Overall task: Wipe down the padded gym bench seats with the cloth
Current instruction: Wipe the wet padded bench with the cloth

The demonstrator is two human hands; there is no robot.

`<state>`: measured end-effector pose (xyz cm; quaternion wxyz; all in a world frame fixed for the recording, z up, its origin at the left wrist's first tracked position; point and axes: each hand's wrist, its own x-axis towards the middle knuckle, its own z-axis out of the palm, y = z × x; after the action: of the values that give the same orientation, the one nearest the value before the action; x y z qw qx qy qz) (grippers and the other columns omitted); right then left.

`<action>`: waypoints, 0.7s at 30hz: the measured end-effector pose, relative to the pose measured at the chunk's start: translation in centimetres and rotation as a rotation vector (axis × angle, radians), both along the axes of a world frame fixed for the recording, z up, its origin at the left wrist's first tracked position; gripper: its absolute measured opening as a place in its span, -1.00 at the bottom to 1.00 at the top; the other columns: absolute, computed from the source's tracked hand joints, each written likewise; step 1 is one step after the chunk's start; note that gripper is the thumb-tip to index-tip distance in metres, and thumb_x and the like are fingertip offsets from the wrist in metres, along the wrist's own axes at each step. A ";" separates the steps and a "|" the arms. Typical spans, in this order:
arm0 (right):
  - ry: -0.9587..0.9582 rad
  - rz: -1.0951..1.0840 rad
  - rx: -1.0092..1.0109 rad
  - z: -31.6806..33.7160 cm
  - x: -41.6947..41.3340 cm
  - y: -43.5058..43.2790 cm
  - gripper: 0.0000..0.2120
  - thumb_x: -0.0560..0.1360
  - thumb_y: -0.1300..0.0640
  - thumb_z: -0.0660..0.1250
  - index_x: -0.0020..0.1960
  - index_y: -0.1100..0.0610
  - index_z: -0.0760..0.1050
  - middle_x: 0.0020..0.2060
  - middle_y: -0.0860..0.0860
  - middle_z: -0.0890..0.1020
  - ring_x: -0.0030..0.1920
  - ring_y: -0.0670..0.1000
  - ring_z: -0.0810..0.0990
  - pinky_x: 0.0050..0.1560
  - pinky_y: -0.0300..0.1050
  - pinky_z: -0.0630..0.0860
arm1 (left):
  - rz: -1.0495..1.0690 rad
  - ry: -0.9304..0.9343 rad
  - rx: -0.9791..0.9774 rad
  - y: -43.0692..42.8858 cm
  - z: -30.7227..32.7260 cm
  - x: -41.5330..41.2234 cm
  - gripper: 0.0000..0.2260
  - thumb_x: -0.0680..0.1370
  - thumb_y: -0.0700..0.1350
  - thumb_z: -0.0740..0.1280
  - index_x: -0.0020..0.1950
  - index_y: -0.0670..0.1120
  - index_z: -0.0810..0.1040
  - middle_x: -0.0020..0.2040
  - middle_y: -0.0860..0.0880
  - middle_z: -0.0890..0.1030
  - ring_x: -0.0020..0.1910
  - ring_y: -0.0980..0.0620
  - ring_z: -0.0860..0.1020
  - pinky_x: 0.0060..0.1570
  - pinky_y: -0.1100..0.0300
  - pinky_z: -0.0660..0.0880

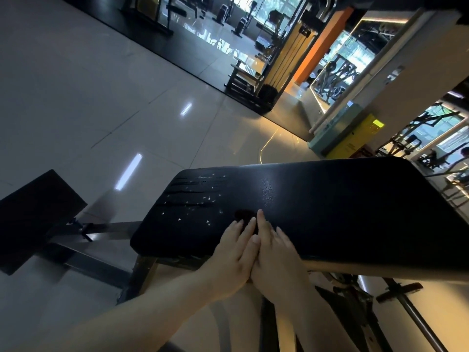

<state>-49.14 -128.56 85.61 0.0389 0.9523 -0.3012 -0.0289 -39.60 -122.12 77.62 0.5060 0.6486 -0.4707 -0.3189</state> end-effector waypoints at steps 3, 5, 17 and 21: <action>-0.156 -0.101 0.206 2.0 0.1 -2.5 -0.48 0.65 0.15 0.14 0.59 -0.07 0.18 0.45 -0.03 0.46 0.42 -0.01 0.42 0.47 0.00 0.34 | 0.058 -0.337 0.094 -0.4 -1.0 0.3 -0.39 0.63 0.30 -0.22 0.63 0.07 -0.11 0.63 0.11 -0.05 0.58 0.15 -0.25 0.55 0.13 -0.26; -0.209 -0.089 0.114 3.0 0.6 -3.8 -0.50 0.64 0.19 0.17 0.55 -0.06 0.27 0.38 -0.03 0.53 0.35 0.01 0.48 0.44 0.02 0.37 | 0.108 -0.472 0.114 -0.5 -1.5 0.8 -0.35 0.58 0.26 -0.25 0.63 0.02 -0.07 0.63 0.05 0.04 0.60 0.11 -0.18 0.57 0.07 -0.23; -0.118 0.026 -0.208 -0.7 1.9 -6.3 -0.76 0.35 0.21 0.43 0.01 0.13 0.70 0.08 0.10 0.72 0.19 0.09 0.67 0.30 0.20 0.49 | 0.144 -0.433 0.366 -8.6 0.9 6.8 -0.45 0.70 -0.02 0.05 0.64 0.00 -0.10 0.64 -0.02 -0.11 0.60 -0.01 -0.21 0.56 -0.01 -0.23; -0.130 0.051 -0.202 -1.2 1.6 -6.1 -0.53 0.42 0.20 0.04 0.05 0.25 0.70 0.07 0.19 0.71 0.17 0.16 0.68 0.26 0.25 0.54 | 0.012 -0.333 0.082 -8.1 1.5 6.0 -0.36 0.59 -0.28 0.22 0.60 0.14 0.13 0.60 0.23 0.02 0.57 0.24 -0.06 0.54 0.25 -0.07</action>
<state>-47.52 -134.67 84.41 0.1156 0.9508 -0.2802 0.0643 -33.62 -130.24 79.14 0.3961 0.7153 -0.5308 -0.2228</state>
